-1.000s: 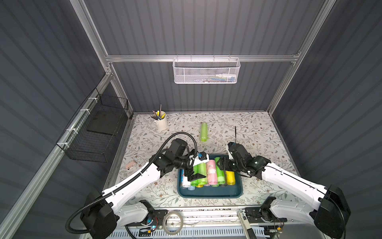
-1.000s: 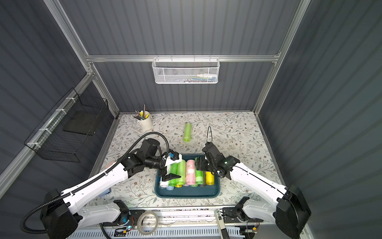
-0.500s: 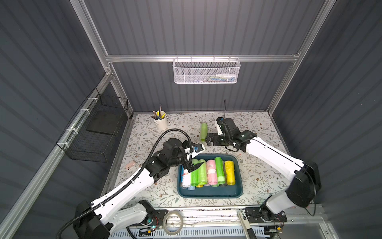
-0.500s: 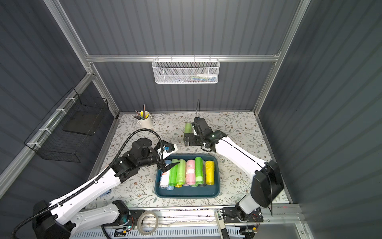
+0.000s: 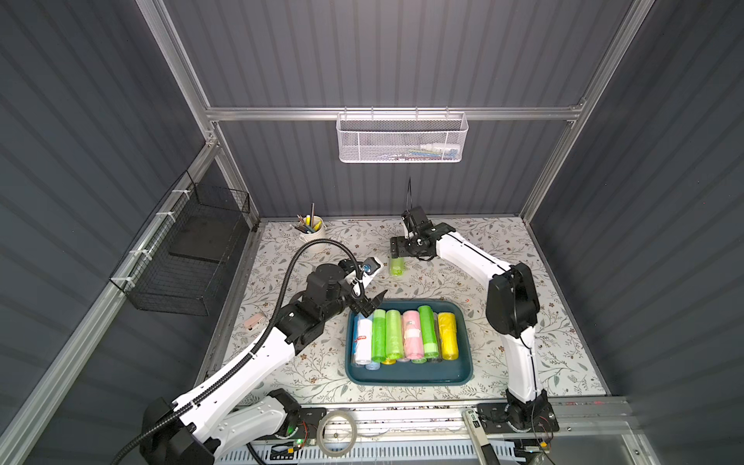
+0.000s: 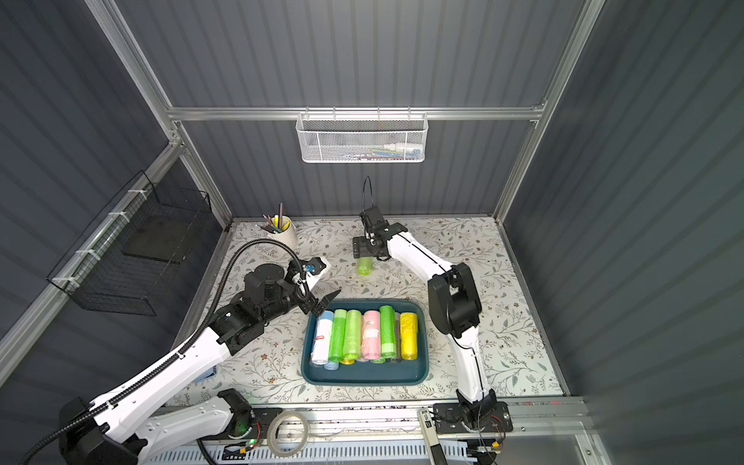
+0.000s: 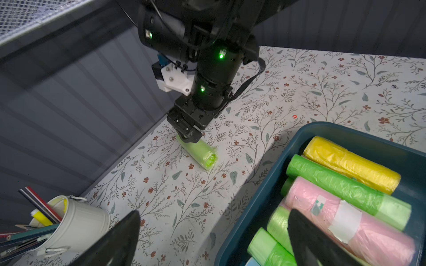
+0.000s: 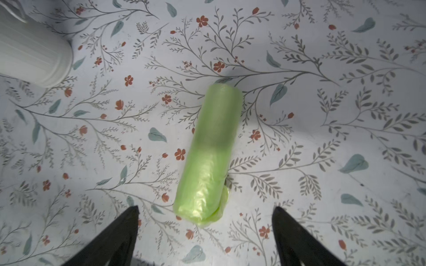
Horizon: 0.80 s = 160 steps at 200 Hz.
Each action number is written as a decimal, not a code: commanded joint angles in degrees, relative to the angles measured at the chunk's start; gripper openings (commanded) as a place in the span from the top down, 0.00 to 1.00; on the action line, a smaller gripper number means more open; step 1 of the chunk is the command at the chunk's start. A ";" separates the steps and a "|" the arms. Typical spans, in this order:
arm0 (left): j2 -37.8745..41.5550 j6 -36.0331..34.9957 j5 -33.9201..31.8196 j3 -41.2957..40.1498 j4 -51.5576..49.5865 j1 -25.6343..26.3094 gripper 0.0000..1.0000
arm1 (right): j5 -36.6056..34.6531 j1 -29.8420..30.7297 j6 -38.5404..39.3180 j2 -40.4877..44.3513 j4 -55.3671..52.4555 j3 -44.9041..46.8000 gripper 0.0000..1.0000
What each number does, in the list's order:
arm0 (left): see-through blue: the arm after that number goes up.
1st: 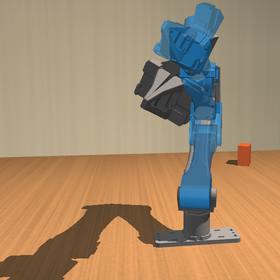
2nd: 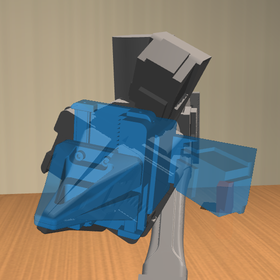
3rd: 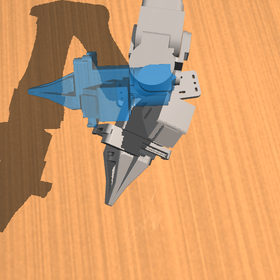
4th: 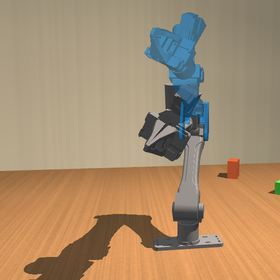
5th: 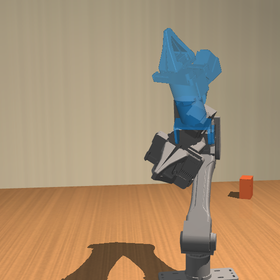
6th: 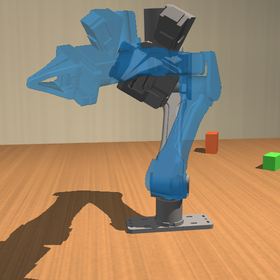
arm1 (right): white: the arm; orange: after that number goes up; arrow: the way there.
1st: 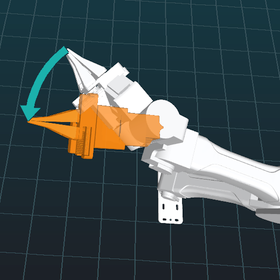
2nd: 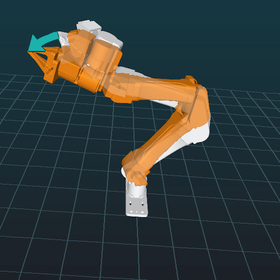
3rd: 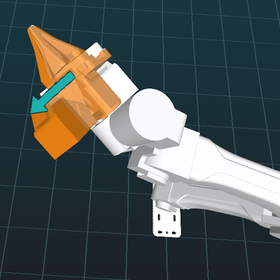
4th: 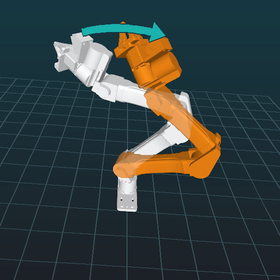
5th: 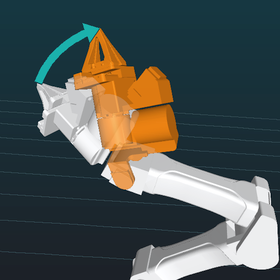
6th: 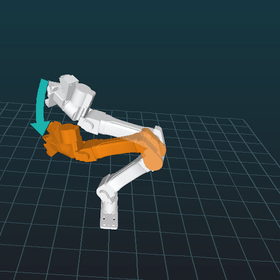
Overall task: Put the roll of trash bags into the storage box
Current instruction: Pick up the roll of trash bags from the center of the board.
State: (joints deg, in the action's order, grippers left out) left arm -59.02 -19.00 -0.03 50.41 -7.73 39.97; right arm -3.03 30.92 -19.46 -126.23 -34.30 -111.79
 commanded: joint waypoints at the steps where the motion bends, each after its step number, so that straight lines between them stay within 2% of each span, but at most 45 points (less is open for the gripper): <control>1: 1.74 1.17 -1.46 0.80 0.89 -0.30 0.00 | -0.18 0.09 2.10 -4.48 -4.29 -5.33 0.12; 88: 3.74 1.02 -1.37 0.79 0.67 -0.51 0.00 | 0.70 0.00 1.10 -14.84 -6.33 -12.86 0.21; 115: 3.28 0.78 -1.37 0.96 0.20 -0.50 0.00 | 0.68 -0.15 0.75 -18.07 -8.89 -17.09 0.26; 160: 3.39 0.39 -1.81 0.96 -0.07 -0.50 0.00 | 0.83 -0.92 0.47 -19.75 -9.55 -18.63 0.32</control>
State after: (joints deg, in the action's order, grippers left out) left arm -56.14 -18.79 -1.10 50.41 -7.68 39.90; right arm -2.52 30.65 -18.96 -145.16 -41.74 -129.03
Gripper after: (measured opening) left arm 0.997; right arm 0.696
